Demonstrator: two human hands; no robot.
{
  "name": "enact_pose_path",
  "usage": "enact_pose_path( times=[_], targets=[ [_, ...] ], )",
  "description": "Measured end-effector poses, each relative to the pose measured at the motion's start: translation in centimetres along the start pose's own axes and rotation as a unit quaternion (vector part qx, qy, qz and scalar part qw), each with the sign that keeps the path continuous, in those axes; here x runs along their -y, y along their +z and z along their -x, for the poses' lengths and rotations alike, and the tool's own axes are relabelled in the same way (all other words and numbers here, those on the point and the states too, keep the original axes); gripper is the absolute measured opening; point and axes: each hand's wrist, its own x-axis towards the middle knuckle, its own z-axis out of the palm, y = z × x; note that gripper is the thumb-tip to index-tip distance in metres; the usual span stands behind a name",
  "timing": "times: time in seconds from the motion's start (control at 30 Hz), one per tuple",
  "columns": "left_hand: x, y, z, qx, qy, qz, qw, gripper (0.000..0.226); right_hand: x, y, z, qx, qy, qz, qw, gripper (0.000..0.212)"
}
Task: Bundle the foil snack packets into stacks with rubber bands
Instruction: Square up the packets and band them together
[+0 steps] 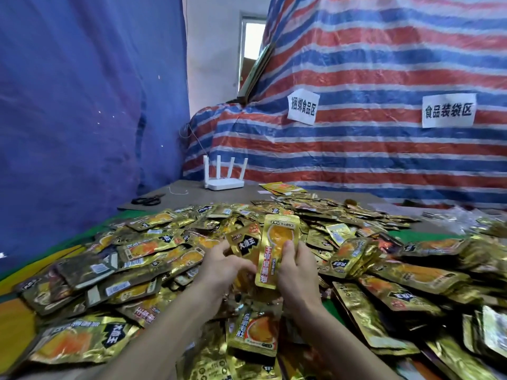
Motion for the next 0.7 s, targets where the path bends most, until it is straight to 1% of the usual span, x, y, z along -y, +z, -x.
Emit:
enact_pose_path(
  times=[0.03,0.1,0.17,0.2,0.23,0.3,0.4,0.5,0.57,0.6,0.63,0.67,0.7],
  targets=[
    [-0.3,-0.6,-0.1,0.026,0.0,-0.039,0.999,0.038,0.1,-0.3,0.0,0.004,-0.009,-0.004,1.0,0.029],
    [-1.1,-1.5,0.0,0.091,-0.017,-0.1,0.991,0.039,0.2,-0.9,0.1,0.019,-0.047,-0.015,0.999,0.025],
    [-1.4,-2.0,0.5,0.179,-0.046,-0.158,0.97,0.036,0.4,-1.2,0.3,0.036,-0.087,-0.022,0.995,0.017],
    [-1.3,-2.0,0.7,0.214,-0.053,-0.165,0.961,0.035,0.5,-1.2,0.3,0.044,-0.098,-0.022,0.994,0.013],
    [-1.2,-1.8,0.9,0.232,-0.053,-0.159,0.958,0.034,0.4,-1.1,0.4,0.051,-0.104,-0.021,0.993,0.011],
    [-1.0,-1.3,1.4,0.223,-0.041,-0.138,0.964,0.032,0.3,-1.0,0.3,0.051,-0.099,-0.032,0.993,0.011],
    [-0.8,-0.8,1.3,0.136,-0.043,-0.087,0.986,0.024,0.4,-1.0,0.5,0.043,-0.094,-0.051,0.993,0.011],
    [-0.7,-0.3,0.6,0.049,-0.033,0.008,0.998,0.034,0.4,-0.7,0.6,0.039,-0.103,-0.072,0.991,0.008],
    [-0.7,0.3,0.6,0.007,-0.025,0.086,0.996,0.034,0.2,-0.3,0.7,0.046,-0.116,-0.081,0.989,0.008],
    [-0.7,0.5,0.7,-0.001,-0.019,0.121,0.992,0.029,0.2,-0.1,0.9,0.053,-0.122,-0.083,0.988,0.009],
    [-0.8,0.6,0.9,0.01,-0.008,0.156,0.988,0.023,0.1,0.2,1.0,0.059,-0.129,-0.081,0.987,0.009],
    [-0.8,0.7,1.1,0.044,0.002,0.185,0.982,0.018,-0.1,0.4,1.2,0.063,-0.133,-0.075,0.986,0.01],
    [-0.7,0.7,1.3,0.088,0.012,0.201,0.976,0.019,-0.4,0.6,1.2,0.064,-0.137,-0.065,0.986,0.01]
  ],
)
